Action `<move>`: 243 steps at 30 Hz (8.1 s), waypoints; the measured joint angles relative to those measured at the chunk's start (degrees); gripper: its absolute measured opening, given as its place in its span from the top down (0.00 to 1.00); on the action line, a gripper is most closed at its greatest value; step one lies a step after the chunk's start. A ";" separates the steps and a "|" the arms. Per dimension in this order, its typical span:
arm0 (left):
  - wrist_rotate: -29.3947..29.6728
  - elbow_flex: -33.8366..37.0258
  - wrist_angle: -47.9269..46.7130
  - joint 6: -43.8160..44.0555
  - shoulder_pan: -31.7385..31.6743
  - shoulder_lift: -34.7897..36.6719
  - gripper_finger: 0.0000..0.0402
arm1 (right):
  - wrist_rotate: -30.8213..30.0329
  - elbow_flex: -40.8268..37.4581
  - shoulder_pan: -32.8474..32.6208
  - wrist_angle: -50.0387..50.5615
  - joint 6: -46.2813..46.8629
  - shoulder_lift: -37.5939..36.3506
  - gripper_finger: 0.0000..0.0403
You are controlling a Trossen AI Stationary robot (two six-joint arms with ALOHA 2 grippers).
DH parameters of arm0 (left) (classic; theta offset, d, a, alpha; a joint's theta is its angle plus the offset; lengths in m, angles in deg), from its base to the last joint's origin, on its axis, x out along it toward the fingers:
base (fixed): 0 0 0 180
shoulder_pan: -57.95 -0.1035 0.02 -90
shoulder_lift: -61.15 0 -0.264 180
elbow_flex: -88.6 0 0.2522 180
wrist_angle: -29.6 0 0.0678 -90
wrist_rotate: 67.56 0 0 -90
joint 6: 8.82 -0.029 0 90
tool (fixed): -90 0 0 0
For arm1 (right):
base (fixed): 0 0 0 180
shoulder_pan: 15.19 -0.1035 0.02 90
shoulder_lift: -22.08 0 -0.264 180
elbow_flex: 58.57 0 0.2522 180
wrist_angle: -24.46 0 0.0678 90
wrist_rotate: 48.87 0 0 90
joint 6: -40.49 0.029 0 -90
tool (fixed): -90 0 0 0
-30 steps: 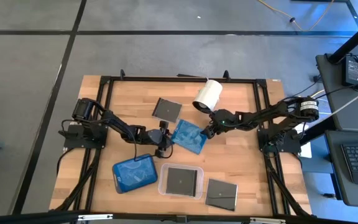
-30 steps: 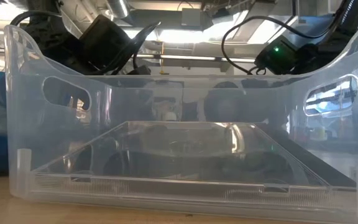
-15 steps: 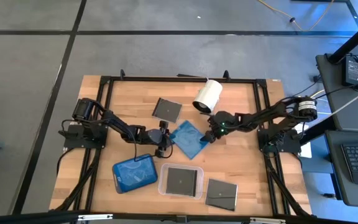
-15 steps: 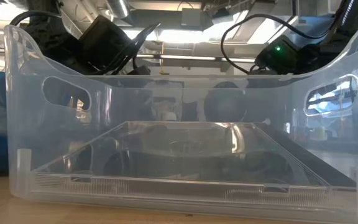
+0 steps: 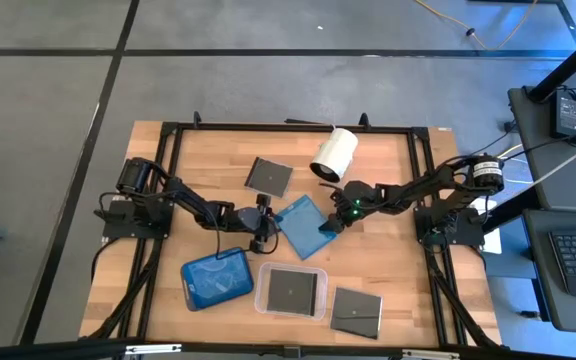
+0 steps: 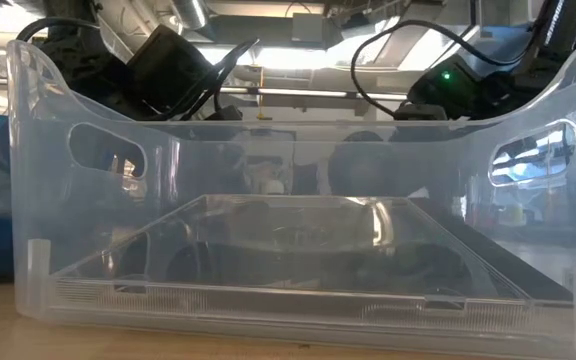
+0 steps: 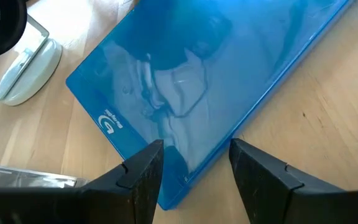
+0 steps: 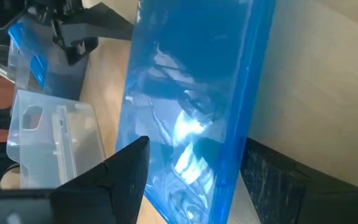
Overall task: Pick & place jewel cases by type
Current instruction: Put the blue CD case into the black bin
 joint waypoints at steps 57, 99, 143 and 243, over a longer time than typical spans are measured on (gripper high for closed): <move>-41.68 -3.94 -15.10 38.04 -20.63 20.19 0.54 | 5.58 10.65 0.07 9.29 -26.06 0.15 0.77; -37.92 -44.69 -73.26 21.38 -24.26 8.86 0.54 | 5.30 15.21 -1.31 13.58 -32.06 0.04 0.77; -47.74 -60.78 -89.66 13.49 -19.29 -6.34 0.64 | 5.43 15.19 -1.27 12.58 -36.08 0.04 0.77; 49.30 5.18 -52.44 96.15 72.79 56.19 0.91 | -17.24 15.13 -1.05 24.10 -26.61 -19.76 0.77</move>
